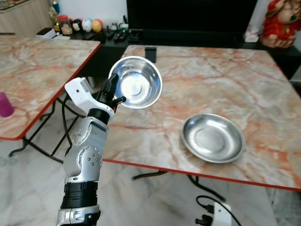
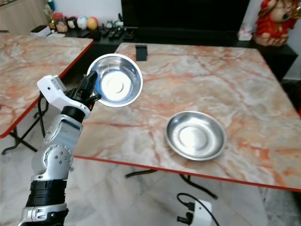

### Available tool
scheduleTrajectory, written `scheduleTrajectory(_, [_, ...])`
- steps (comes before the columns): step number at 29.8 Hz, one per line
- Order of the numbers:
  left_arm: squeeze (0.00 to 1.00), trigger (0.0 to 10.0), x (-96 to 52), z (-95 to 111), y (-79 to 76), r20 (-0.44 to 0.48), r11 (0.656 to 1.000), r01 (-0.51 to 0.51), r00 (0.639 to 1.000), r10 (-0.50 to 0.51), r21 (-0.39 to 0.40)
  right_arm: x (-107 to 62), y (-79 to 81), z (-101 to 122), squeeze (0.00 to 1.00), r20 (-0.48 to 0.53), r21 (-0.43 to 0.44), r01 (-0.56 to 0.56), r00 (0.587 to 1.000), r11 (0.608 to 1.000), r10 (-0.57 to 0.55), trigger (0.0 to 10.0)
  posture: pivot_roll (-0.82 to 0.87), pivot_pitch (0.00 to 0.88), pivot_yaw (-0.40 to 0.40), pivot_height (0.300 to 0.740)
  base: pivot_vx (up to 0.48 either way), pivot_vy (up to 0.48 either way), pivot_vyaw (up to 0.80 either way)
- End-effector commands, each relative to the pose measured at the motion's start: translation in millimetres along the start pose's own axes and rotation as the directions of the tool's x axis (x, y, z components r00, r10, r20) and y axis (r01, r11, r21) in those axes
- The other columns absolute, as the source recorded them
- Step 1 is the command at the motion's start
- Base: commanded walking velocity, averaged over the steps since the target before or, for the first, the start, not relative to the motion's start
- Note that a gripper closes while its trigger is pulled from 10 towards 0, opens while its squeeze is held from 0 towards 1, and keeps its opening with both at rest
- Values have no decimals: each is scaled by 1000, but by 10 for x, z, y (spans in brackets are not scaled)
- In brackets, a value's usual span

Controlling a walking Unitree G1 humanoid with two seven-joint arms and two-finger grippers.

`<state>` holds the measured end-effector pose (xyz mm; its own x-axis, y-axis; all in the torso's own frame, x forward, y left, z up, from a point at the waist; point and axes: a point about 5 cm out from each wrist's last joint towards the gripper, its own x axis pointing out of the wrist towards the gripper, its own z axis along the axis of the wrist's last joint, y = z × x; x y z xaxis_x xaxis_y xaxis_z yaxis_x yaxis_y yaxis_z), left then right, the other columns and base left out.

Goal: Setting the table

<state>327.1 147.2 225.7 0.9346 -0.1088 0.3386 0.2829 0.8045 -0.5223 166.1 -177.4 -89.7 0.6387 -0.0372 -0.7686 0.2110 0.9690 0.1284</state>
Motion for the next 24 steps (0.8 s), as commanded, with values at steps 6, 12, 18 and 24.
scheduleTrajectory(6, [0, 10000, -6, 52, 3, 25, 1000, -3, 1000, 2, 17, -4, 38, -37, 0, -15, 1, -8, 1000, 1000, 8, 10000, 26, 0, -6, 736, 0, -314, 0])
scheduleTrajectory(12, [0, 10000, -10, 51, 5, 22, 1000, -2, 1000, 2, 17, -4, 37, -35, 0, -13, 3, -10, 1000, 1000, 10, 10000, 26, 0, -7, 736, 0, -315, 0])
scheduleTrajectory(18, [0, 10000, -12, 49, 8, 23, 1000, -3, 1000, 3, 17, -4, 39, -48, 0, -26, 8, -12, 1000, 1000, 12, 10000, 26, 0, -7, 736, 0, -313, -496])
scheduleTrajectory(24, [0, 10000, -15, 37, 53, -14, 998, 10, 1000, -9, 67, -2, 41, -43, 0, -24, 4, -13, 1000, 1000, 13, 10000, 28, 0, -8, 736, 0, 0, -565])
